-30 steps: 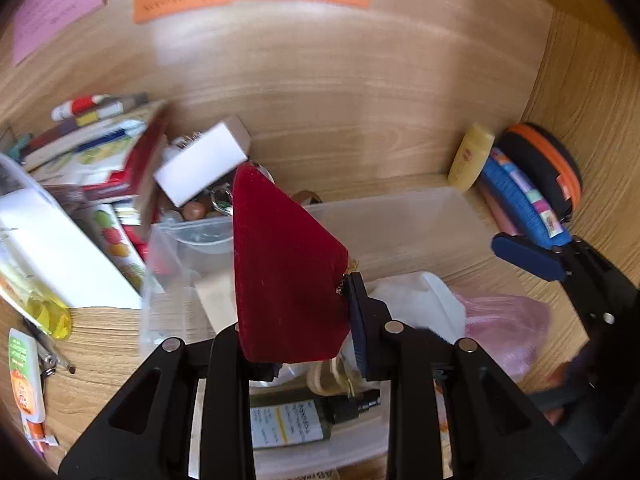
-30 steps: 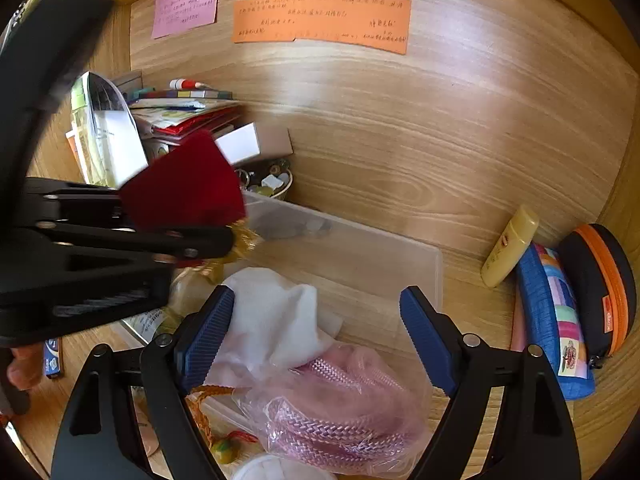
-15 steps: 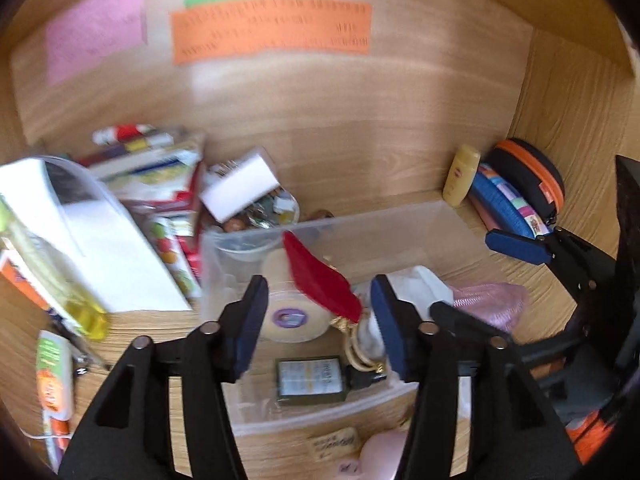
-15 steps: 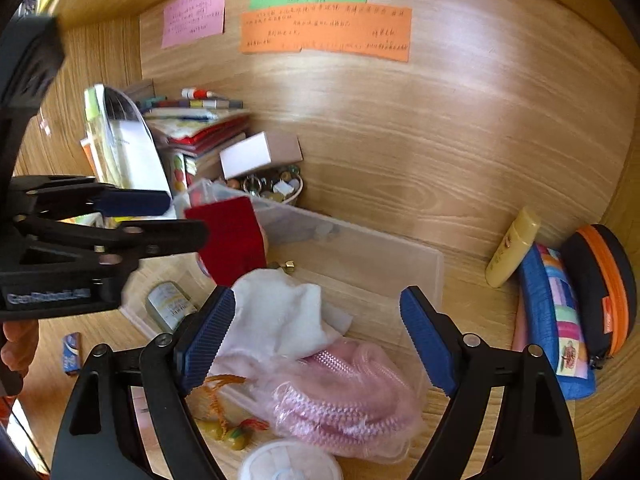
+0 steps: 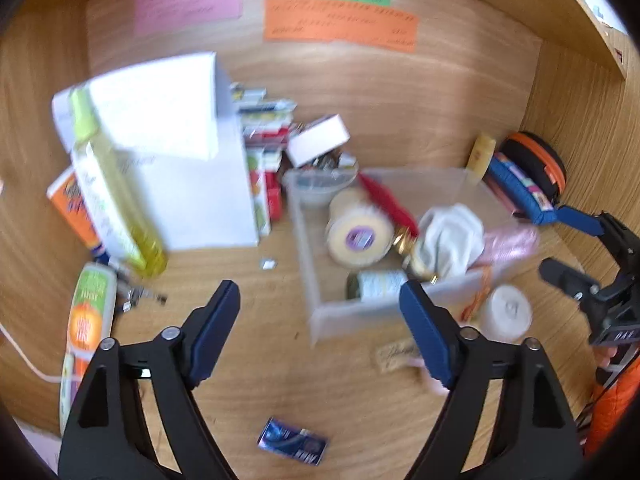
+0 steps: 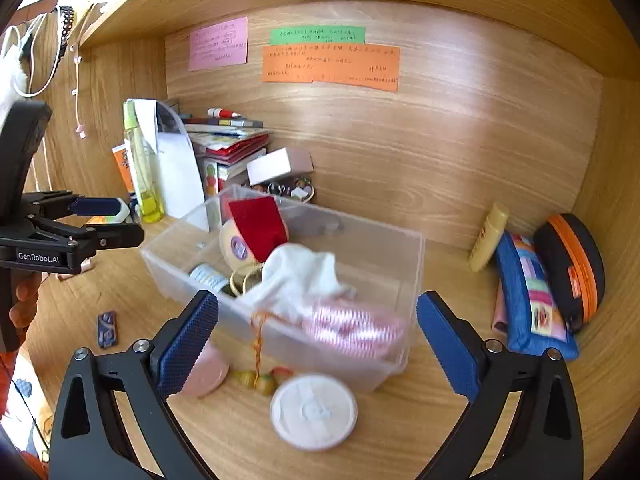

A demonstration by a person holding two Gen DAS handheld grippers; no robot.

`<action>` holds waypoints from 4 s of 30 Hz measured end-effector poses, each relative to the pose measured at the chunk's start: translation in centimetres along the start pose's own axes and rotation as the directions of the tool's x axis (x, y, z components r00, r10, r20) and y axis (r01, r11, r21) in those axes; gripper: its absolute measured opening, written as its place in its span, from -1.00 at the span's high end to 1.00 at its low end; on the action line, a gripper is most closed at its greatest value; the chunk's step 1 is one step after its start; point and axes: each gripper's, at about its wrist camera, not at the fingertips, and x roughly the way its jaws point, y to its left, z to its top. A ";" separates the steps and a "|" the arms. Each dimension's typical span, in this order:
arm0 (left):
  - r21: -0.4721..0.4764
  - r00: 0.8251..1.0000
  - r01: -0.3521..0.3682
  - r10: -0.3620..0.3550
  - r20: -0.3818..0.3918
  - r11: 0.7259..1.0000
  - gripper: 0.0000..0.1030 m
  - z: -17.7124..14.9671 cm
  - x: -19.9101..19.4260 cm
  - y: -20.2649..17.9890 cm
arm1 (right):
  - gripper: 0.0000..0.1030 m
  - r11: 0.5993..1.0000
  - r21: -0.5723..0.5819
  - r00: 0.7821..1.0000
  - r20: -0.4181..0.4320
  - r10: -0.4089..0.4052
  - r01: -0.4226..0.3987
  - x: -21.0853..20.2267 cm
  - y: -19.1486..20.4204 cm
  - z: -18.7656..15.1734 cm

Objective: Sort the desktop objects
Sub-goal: 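Move the left tool to the blue Max card pack while the right approaches the white compact, then grasp the blue card pack with the left tool while the right grasps the white compact, then carry the card pack and white compact over the clear box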

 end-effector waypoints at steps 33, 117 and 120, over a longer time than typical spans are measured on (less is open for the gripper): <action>0.007 0.975 -0.042 0.042 -0.218 0.999 -0.65 -10.4 2.4 2.4 | -0.99 0.998 0.066 0.940 -0.340 0.007 0.017 6.2 0.1 -7.8; -0.008 0.989 0.145 -0.145 -0.025 0.989 0.03 4.5 7.5 -1.9 | -0.22 0.975 0.217 0.995 -0.074 0.064 -0.047 7.5 -2.7 1.9; -0.010 0.987 0.153 -0.153 -0.042 0.988 0.03 4.3 7.9 -1.9 | -0.22 0.977 0.210 0.995 -0.079 0.060 -0.042 7.6 -2.8 1.8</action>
